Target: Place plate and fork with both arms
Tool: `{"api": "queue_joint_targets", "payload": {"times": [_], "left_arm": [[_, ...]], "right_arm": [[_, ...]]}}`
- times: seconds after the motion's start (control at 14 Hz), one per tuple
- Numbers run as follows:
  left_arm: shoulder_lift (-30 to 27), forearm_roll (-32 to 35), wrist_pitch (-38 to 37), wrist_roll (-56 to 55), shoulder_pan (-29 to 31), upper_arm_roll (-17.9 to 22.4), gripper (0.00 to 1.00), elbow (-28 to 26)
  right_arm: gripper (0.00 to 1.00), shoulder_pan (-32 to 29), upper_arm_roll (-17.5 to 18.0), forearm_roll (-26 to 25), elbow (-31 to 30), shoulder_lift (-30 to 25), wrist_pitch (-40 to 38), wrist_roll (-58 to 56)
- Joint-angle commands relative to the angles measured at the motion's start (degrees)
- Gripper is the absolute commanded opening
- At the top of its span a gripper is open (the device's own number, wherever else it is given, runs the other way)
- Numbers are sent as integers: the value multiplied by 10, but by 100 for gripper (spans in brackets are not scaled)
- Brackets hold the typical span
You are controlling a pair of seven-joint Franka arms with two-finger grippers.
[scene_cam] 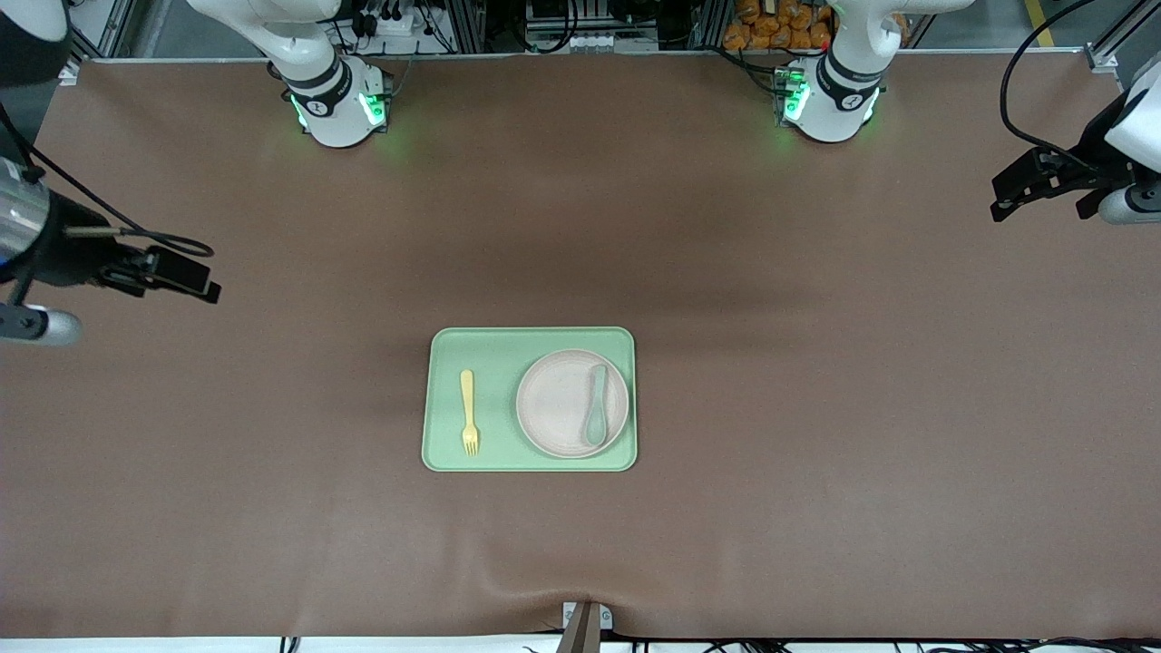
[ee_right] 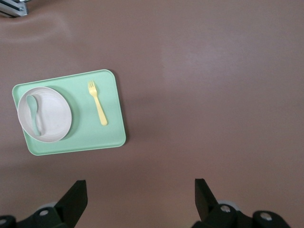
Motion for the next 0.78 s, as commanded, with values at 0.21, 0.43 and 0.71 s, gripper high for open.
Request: {"api": "queue_joint_targets", "payload": {"times": [0.21, 0.43, 0.71], "left_arm": [[-16, 9, 18, -3, 0, -1, 100, -16], [-15, 2, 16, 0, 0, 1, 100, -10], [-6, 0, 13, 1, 0, 2, 100, 8]], "right_arm": [[100, 40, -40, -5, -238, -180, 92, -32], [100, 33, -39, -13, -216, -171, 87, -39], [100, 33, -39, -28, -138, -125, 44, -40]]}}
